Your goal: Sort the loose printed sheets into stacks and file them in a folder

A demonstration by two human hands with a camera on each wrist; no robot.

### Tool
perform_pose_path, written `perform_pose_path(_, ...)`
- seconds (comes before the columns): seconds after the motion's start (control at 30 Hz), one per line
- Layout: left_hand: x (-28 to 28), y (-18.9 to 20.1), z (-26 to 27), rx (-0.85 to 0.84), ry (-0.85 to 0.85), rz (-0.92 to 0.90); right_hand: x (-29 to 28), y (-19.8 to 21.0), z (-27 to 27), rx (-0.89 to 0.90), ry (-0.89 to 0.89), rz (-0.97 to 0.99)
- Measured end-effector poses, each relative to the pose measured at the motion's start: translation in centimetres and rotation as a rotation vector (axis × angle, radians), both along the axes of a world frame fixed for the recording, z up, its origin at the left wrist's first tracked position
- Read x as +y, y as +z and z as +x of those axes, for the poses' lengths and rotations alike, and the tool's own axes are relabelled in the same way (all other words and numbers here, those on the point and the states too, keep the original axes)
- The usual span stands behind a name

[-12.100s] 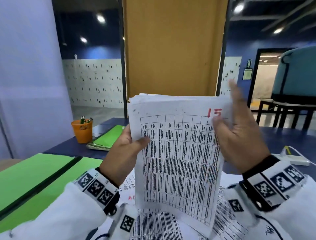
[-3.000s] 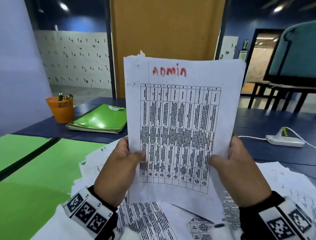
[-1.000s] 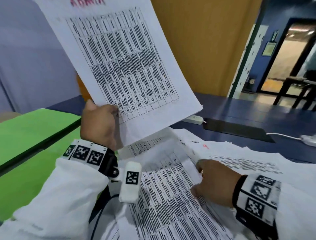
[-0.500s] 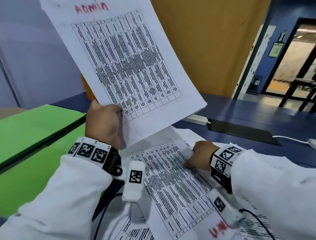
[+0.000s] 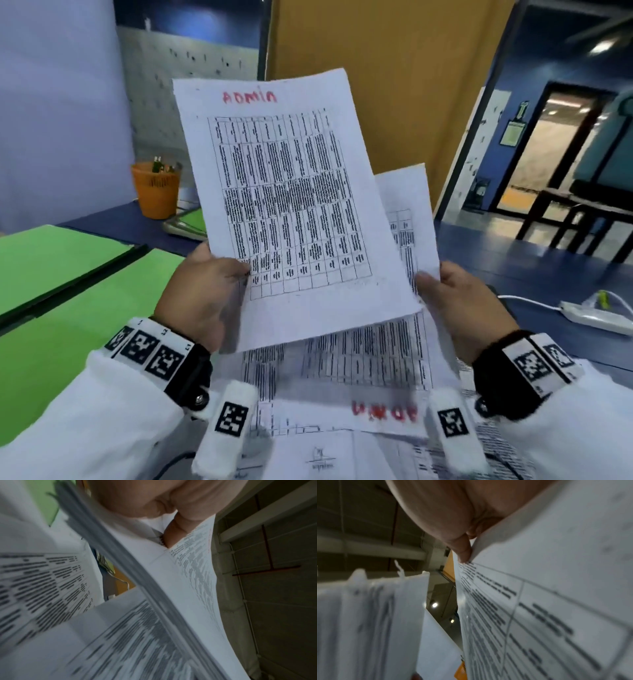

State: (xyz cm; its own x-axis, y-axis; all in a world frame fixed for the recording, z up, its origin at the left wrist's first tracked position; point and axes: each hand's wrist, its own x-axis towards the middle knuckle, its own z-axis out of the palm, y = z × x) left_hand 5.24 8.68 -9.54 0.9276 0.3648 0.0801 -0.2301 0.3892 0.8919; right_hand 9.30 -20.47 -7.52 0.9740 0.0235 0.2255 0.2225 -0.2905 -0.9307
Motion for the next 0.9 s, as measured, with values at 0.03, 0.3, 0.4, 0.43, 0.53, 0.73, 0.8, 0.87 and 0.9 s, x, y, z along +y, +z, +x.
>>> perform_pose_path(0.03, -0.3, -0.1, -0.2, 0.008, -0.053, 0.029, -0.4, 0.2, -0.5, 0.006, 0.024, 0.095)
perform_pose_path(0.3, -3.4, -1.1, -1.2, 0.037, -0.237, 0.130, -1.0, 2.7, -3.1, -0.023, 0.165, 0.447)
perform_pose_path(0.4, -3.7, -1.3, -1.2, 0.028, -0.232, 0.148, -0.1, 3.1, -3.8, -0.041, 0.144, 0.484)
perform_pose_path(0.43, -3.8, -1.4, -1.1, 0.023, -0.226, 0.164, -0.1, 3.1, -4.0, -0.062, 0.105, 0.458)
perform_pose_path(0.53, -3.6, -1.5, -0.7, 0.012, -0.167, 0.205, 0.3, 3.0, -4.3, -0.114, 0.088, 0.383)
perform_pose_path(0.73, -3.7, -1.7, -0.8, -0.028, -0.119, 0.241, 0.7, 2.9, -5.2, -0.182, 0.191, 0.052)
perform_pose_path(0.8, -3.8, -1.3, -1.1, -0.032, -0.142, 0.221, 0.9, 3.4, -5.8, -0.234, 0.195, 0.057)
perform_pose_path(0.87, -3.8, -1.0, -1.3, -0.043, -0.185, 0.186, 0.9, 4.0, -6.3, -0.262, 0.239, 0.085)
perform_pose_path(0.9, -3.7, -0.9, -1.3, -0.048, -0.220, 0.159, 1.0, 4.2, -6.4, -0.269, 0.261, 0.088)
